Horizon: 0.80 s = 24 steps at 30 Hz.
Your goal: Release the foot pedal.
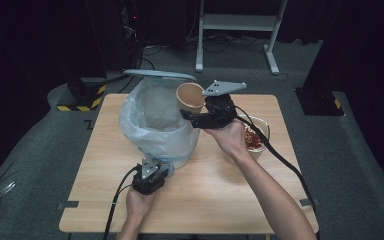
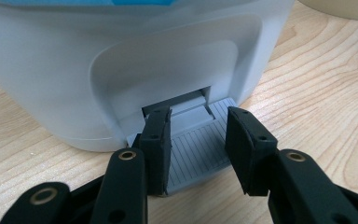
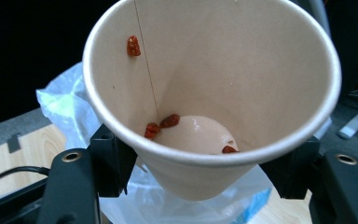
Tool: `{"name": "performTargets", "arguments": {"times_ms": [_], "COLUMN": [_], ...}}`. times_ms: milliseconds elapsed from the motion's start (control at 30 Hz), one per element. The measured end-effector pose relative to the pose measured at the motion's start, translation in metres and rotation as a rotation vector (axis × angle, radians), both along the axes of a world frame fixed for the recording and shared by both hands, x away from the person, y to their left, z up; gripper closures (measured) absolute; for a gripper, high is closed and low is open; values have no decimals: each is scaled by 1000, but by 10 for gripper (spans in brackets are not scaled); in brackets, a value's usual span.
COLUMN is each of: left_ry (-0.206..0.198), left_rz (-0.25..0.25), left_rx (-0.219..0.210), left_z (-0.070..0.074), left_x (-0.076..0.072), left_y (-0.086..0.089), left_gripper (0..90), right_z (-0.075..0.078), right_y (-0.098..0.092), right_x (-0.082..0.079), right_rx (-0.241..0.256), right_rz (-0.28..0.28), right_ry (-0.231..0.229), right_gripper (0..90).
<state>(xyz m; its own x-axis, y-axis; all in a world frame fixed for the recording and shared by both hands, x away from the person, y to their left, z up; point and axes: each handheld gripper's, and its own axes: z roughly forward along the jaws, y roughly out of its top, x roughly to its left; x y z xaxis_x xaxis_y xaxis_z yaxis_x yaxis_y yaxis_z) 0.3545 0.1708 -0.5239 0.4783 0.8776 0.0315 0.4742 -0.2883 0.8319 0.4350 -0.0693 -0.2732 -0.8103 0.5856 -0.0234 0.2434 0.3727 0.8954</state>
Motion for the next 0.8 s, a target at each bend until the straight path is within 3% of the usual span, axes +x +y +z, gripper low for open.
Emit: {"name": "performTargets", "arguments": {"times_ms": [167,533,800], "left_ry": [-1,-1,-1], "left_rz": [-1,-1,-1], "left_rx": [0,1,-1], "left_z": [0,0,0], "left_x": [0,0,0], "left_y": [0,0,0], "left_gripper": [606,606,606], "right_z": [0,-5,-4], "right_y": [12,21,36], "right_x": [3,9,10], "right_rx": [-20,-3,-27], "right_rz": [4,6,19], "right_ry": [3,25,20], "right_gripper": [342,339,331]}}
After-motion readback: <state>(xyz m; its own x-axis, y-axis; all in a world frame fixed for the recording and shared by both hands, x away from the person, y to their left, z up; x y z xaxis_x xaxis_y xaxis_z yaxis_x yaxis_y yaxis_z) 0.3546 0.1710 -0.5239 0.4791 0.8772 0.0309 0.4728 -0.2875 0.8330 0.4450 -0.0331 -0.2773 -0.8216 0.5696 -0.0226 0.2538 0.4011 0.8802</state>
